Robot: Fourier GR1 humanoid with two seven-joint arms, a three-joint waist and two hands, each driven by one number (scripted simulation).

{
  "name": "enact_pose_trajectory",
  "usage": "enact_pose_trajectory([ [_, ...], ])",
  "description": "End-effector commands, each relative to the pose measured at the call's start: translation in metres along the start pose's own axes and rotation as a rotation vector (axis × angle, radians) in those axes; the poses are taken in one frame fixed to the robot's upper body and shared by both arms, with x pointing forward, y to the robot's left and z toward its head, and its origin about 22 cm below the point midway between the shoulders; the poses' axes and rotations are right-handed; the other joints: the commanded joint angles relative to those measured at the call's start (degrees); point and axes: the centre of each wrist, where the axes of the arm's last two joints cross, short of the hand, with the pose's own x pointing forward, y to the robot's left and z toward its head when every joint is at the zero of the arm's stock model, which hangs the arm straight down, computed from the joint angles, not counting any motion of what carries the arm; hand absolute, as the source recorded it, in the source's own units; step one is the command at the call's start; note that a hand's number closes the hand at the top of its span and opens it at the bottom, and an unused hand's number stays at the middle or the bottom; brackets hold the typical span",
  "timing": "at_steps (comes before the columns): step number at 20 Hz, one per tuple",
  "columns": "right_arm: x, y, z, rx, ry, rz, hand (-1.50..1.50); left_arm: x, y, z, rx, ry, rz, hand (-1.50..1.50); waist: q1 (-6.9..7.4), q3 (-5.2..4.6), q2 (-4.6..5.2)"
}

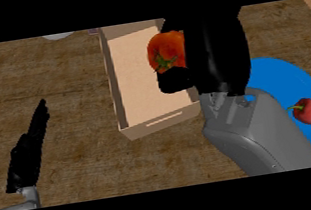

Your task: Pick the tomato from the plate and place it in the cardboard box

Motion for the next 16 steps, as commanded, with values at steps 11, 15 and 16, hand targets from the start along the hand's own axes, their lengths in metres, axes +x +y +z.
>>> enact_pose_trajectory([
  [11,0.007,0.078,-0.097,0.148,0.128,0.008,1.5,0.001,-0.008,-0.001,-0.01,-0.017,-0.01,0.0,1.62,-0.01,0.64],
  [15,-0.016,0.112,-0.1,0.175,0.201,0.062,1.5,0.007,-0.02,-0.001,-0.03,-0.033,0.011,0.0,2.85,-0.02,1.04],
  [16,-0.008,0.113,-0.101,0.16,0.232,0.078,1.5,0.017,-0.008,-0.005,-0.044,-0.02,0.0,0.0,3.05,0.0,0.86],
])
